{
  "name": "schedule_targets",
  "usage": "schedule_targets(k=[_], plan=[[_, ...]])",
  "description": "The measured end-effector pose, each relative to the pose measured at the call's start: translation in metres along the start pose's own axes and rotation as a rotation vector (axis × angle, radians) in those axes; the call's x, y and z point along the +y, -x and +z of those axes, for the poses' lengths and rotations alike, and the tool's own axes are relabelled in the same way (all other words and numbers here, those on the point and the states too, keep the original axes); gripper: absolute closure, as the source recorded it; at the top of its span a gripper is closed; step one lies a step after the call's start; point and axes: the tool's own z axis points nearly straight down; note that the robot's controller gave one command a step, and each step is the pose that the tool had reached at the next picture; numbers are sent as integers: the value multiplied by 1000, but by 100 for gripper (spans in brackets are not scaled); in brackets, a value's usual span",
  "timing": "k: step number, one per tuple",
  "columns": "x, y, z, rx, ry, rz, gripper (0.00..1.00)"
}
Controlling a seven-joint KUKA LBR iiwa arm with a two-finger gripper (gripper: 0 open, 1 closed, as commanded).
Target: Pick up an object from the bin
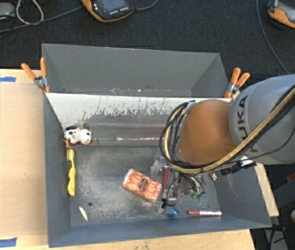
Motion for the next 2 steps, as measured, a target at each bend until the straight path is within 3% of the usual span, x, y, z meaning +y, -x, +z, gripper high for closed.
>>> schedule_targets(k=[1, 2], plan=[[0, 2, -4, -7, 1, 3, 0], [3, 25, 67, 0, 0, 269, 0]])
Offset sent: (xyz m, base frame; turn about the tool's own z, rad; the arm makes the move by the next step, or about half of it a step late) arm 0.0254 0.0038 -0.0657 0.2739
